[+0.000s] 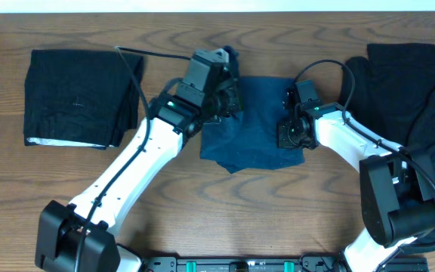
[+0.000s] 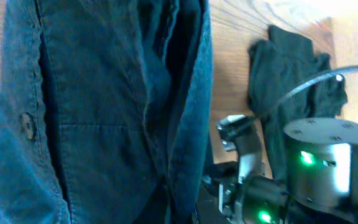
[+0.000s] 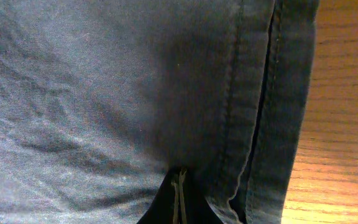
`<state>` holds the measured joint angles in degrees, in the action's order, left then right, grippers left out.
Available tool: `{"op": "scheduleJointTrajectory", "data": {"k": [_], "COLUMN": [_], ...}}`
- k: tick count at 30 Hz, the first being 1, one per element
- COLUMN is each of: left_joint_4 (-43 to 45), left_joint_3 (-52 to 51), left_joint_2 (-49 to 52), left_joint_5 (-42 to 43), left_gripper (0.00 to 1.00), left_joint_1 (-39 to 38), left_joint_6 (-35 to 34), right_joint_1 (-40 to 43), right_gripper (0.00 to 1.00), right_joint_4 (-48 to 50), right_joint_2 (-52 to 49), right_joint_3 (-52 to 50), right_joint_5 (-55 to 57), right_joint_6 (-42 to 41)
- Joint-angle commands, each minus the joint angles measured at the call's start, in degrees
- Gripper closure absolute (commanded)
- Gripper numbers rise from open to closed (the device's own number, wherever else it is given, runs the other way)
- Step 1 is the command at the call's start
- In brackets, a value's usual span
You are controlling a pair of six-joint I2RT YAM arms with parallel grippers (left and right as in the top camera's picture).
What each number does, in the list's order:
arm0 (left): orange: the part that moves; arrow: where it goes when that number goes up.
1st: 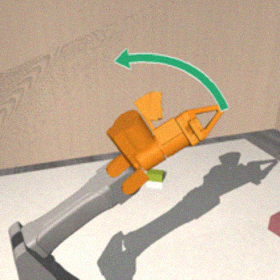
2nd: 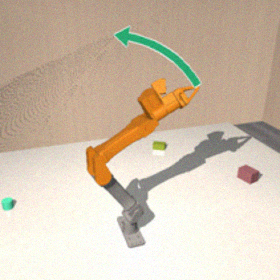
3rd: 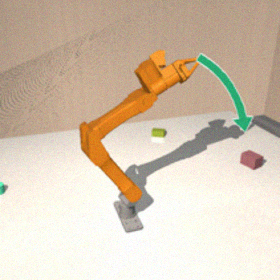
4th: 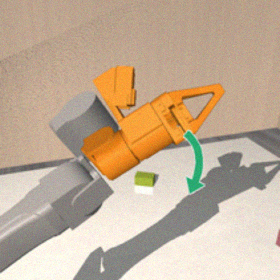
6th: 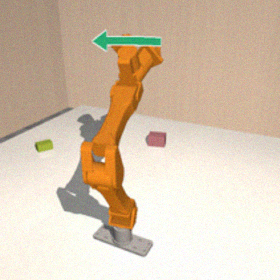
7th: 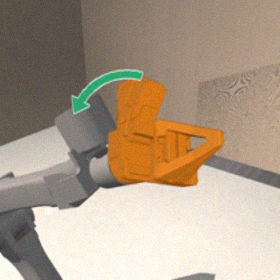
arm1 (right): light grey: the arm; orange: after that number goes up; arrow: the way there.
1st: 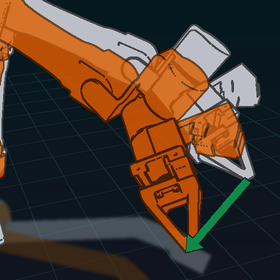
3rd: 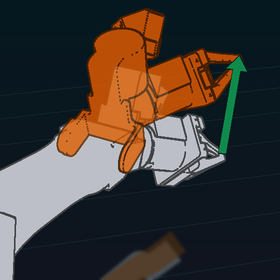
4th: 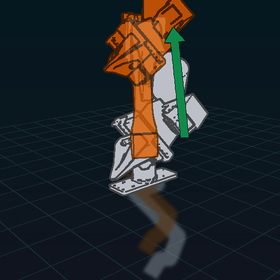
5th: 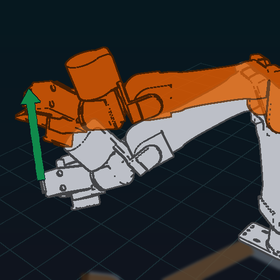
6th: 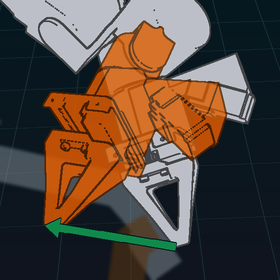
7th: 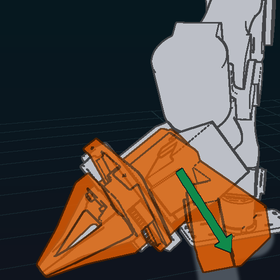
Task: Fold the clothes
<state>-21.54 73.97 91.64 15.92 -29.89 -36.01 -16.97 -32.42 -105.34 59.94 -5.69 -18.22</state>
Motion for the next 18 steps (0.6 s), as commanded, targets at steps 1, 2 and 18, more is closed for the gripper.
{"op": "scheduleJointTrajectory", "data": {"k": [1,2,18], "left_joint_4": [0.9,0.87,7.78], "left_joint_3": [1.64,1.64,1.64], "left_joint_2": [0.7,1.05,7.65], "left_joint_5": [-0.81,-0.92,-0.96], "left_gripper": [0.94,0.94,0.94], "left_joint_1": [-1.14,-1.2,-5.33], "left_joint_6": [-0.52,-0.52,-5.27], "right_joint_1": [-1.09,-1.09,-1.09], "right_gripper": [0.99,0.99,0.99], "right_joint_4": [-0.79,-0.79,-0.37], "right_joint_2": [-1.66,-1.66,-1.66], "right_joint_3": [-2.36,-2.36,-2.36], "right_joint_5": [-1.18,-1.18,-1.18], "right_joint_6": [-0.22,-0.2,-0.2]}}
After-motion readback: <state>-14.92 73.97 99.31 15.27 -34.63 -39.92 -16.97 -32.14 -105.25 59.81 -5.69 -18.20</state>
